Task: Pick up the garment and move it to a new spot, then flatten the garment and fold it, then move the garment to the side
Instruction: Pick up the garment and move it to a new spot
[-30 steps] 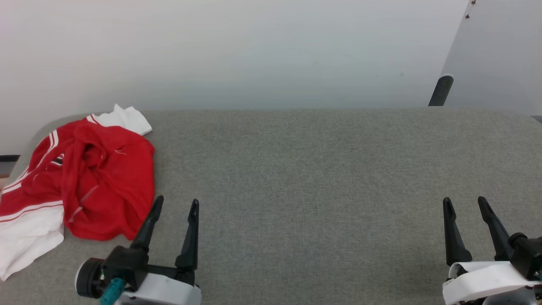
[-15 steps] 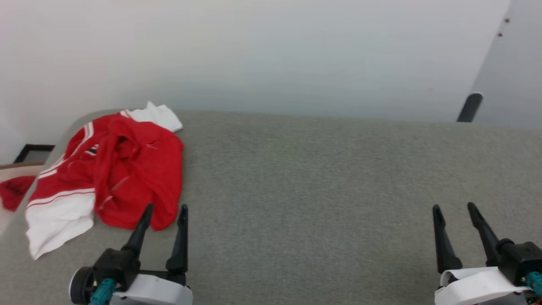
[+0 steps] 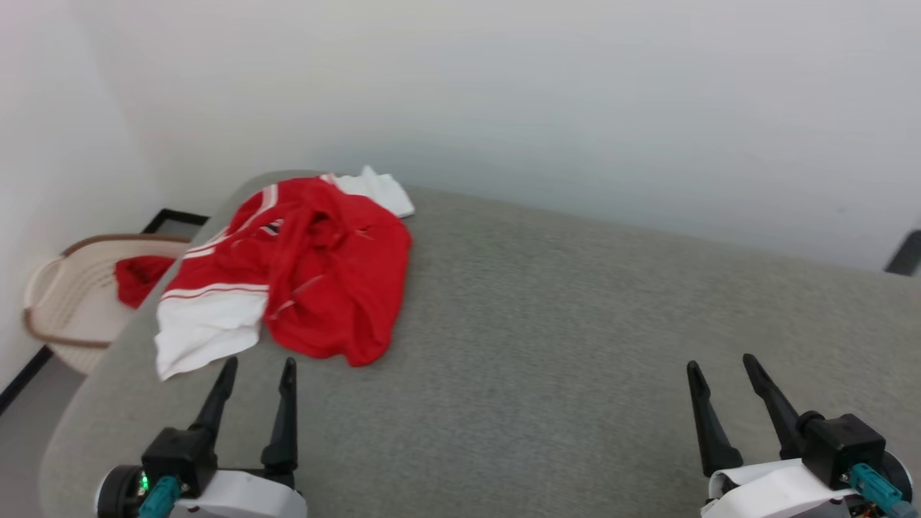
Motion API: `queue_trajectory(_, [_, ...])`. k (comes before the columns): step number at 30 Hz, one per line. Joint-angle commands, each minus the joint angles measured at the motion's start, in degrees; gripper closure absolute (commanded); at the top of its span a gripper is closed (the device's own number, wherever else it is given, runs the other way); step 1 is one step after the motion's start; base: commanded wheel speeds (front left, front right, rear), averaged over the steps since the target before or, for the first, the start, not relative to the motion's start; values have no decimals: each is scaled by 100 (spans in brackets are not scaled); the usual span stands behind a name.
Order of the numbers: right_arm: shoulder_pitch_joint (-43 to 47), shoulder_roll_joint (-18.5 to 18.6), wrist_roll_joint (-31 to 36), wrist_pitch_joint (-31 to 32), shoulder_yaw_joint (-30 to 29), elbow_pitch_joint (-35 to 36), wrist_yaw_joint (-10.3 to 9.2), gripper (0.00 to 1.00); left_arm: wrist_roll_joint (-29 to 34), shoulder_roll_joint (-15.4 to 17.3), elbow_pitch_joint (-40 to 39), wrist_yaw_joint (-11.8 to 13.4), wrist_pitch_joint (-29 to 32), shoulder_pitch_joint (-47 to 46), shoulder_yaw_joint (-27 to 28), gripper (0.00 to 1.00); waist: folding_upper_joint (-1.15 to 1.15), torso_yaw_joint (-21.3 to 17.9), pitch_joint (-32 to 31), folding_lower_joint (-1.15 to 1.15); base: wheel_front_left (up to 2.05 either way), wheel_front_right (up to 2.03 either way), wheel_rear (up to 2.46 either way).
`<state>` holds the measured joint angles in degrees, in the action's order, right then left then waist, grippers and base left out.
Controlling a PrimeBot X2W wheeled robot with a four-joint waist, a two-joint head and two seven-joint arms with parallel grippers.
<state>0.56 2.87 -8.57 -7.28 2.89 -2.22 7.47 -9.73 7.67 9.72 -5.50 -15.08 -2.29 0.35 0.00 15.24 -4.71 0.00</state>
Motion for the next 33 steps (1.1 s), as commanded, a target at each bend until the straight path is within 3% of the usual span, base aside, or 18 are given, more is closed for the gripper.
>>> queue_trajectory(1, [-61,2,-56,-35,60,-31,4,0,-33,41,-15,53,26,59,29,0,0,428,-124,0,0,0,0])
queue_trajectory(8, [-119,2,-134,-103,187,-139,4,0,-91,102,-90,161,117,111,110,0,0,787,-149,0,0,0,0])
queue_trajectory(16, [-152,2,-140,-111,206,-181,4,0,-179,150,-224,177,306,-47,96,0,0,890,-47,0,0,0,0])
queue_trajectory(25, [-273,2,-34,-18,174,-50,4,0,-681,493,-371,-56,1079,-850,123,0,0,591,408,0,0,0,0])
queue_trajectory(33, [-599,19,181,141,128,264,4,0,-1422,1165,-162,-161,2330,-2036,265,0,0,122,1325,0,0,0,0])
